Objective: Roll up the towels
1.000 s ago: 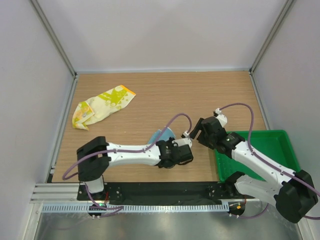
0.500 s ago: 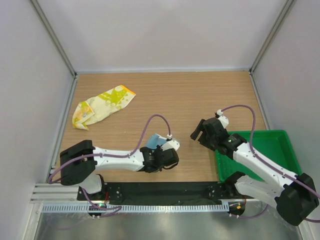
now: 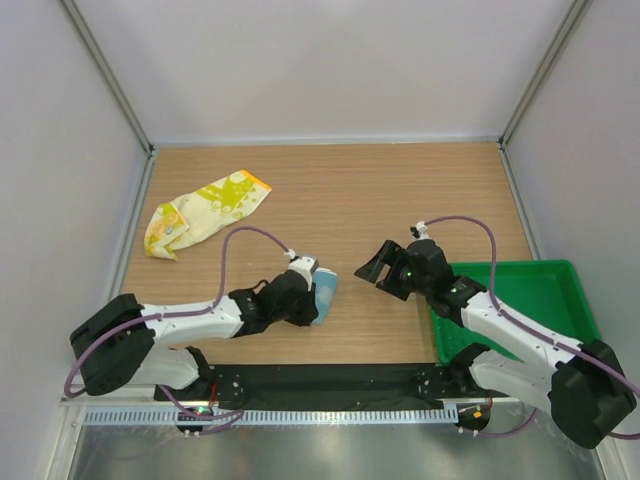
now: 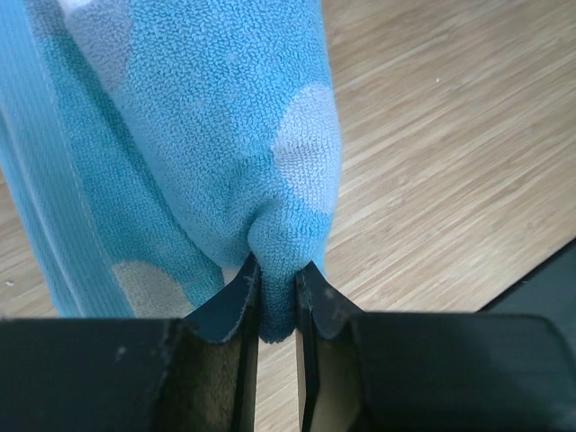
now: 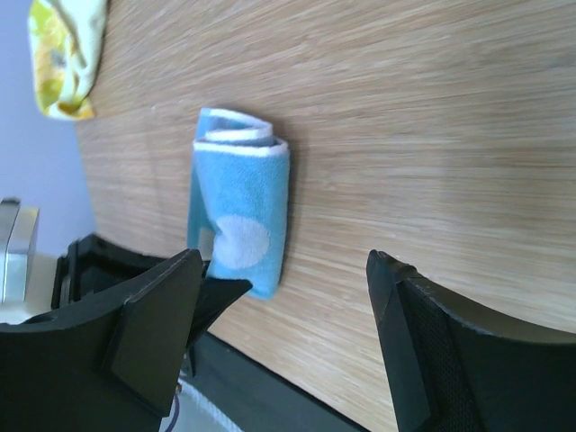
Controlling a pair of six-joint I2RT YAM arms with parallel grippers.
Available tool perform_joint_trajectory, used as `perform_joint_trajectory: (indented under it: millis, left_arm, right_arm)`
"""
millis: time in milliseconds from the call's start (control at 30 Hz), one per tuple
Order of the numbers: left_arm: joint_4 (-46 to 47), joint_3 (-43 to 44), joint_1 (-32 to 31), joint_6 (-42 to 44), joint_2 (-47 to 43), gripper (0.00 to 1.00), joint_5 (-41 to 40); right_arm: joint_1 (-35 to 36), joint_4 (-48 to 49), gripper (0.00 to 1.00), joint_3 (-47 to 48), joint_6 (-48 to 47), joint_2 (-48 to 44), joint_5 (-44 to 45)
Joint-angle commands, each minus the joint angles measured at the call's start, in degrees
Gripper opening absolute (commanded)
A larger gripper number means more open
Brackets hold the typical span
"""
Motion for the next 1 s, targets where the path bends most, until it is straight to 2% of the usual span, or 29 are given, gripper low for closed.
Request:
perform_joint_trajectory:
  millis: [0, 67, 167, 400, 600, 867, 967]
  left_arm:
    - [7.61, -4.51, 4.63, -2.43, -1.78, 0.0, 11.36]
    - [11.2, -6.54, 7.45, -2.78, -2.14, 0.0, 16.54]
    - [15.34, -9.6, 10.43, -4.61, -1.79, 0.0, 20.95]
    - [32.11, -17.17, 16.5, -11.12, 0.67, 0.0, 27.02]
    - [35.13, -19.72, 20.02, -12.18, 0.76, 0.0, 29.84]
    - [36.44, -20.17, 21.25, -11.57, 1.29, 0.0, 32.04]
    - [36.89, -20.43, 21.61, -11.57, 1.99, 0.0, 32.39]
  right_arm:
    - [-0.19, 15.26, 0.81, -3.14, 1.37, 1.43, -7.59]
    - [-0.19, 18.8, 0.81, -4.47, 1.99, 2.31, -9.78]
    - [-0.1, 28.97, 0.81, -6.75, 3.4, 4.85, -12.59]
    - [0.25, 44.29, 0.8, -8.6, 5.51, 15.66, -18.14]
    - [1.22, 49.22, 0.78, -7.46, 4.46, 24.8, -18.84]
    - [4.46, 62.3, 0.77, -5.89, 7.96, 38.59, -18.93]
    - [6.31, 63.73, 0.77, -4.13, 8.24, 40.98, -18.23]
